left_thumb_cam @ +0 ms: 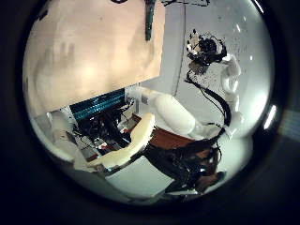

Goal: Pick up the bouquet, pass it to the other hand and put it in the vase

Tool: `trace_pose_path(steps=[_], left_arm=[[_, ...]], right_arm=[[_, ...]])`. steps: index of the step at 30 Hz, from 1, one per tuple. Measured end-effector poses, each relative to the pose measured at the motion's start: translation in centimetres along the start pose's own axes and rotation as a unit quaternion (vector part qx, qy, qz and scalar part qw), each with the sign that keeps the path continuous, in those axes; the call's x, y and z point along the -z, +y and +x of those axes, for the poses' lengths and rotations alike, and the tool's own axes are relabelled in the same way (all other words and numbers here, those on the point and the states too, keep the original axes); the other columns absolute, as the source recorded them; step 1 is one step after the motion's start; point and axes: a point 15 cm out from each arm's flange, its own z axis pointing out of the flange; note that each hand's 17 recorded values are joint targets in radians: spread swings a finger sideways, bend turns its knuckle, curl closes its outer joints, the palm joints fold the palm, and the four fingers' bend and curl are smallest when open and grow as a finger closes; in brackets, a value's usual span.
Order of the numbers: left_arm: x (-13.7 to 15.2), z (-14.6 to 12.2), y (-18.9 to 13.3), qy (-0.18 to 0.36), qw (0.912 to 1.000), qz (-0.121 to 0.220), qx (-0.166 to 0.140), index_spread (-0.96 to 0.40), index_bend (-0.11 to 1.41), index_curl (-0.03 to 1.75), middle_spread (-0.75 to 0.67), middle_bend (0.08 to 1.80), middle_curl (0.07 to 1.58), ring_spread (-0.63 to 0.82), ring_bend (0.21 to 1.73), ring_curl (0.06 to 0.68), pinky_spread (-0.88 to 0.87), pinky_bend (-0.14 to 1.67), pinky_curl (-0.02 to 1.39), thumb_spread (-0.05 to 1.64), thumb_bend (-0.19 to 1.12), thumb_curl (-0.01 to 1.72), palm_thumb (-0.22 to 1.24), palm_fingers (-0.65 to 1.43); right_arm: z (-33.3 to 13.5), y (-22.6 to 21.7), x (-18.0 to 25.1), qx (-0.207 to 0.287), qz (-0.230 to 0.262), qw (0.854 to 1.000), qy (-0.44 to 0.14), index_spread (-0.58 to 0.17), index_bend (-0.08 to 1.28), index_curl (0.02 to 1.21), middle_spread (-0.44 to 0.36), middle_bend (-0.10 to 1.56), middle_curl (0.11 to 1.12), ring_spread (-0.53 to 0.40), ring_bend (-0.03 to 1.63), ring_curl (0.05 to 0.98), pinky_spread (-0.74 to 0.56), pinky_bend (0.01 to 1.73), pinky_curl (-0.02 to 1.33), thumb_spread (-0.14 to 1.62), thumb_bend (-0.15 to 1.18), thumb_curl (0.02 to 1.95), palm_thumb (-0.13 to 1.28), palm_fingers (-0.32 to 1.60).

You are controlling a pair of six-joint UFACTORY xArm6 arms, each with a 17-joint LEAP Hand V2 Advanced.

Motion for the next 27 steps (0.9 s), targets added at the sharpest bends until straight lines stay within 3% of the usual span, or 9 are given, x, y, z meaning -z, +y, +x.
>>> trace_pose_path(steps=[11,16,27], left_arm=[[-0.2,0.5,0.1,-0.006,0.9999,0.000,-0.015,0.27,0.18,0.34,0.51,0.20,0.31,0.60,0.49,0.190,0.56,0.19,0.28,0.90,-0.03,0.31,0.35,0.14],[0.1,1.4,-0.2,-0.029,0.9986,0.001,-0.045,0.27,0.17,0.34,0.51,0.22,0.31,0.60,0.48,0.188,0.56,0.18,0.27,0.90,-0.03,0.31,0.35,0.15],[1.2,2.0,-0.8,-0.051,0.9952,0.012,-0.083,0.23,0.19,0.37,0.48,0.19,0.31,0.59,0.46,0.184,0.55,0.18,0.26,0.92,-0.03,0.31,0.36,0.16]], right_arm=[[-0.8,-2.0,-2.3,-0.005,-0.022,1.000,-0.009,-0.181,0.16,0.28,0.157,0.22,0.34,0.213,0.39,0.228,0.37,0.33,0.30,1.08,-0.02,0.43,0.77,0.24],[-0.7,-2.6,-2.3,-0.025,-0.022,0.999,-0.008,-0.122,0.15,0.27,0.188,0.26,0.35,0.201,0.44,0.236,0.35,0.31,0.29,1.09,-0.02,0.43,0.76,0.29],[0.9,-8.2,-6.0,-0.107,-0.009,0.994,-0.005,-0.086,0.16,0.27,0.207,0.34,0.36,0.154,0.54,0.241,0.29,0.32,0.28,1.08,-0.02,0.43,0.71,0.36]])
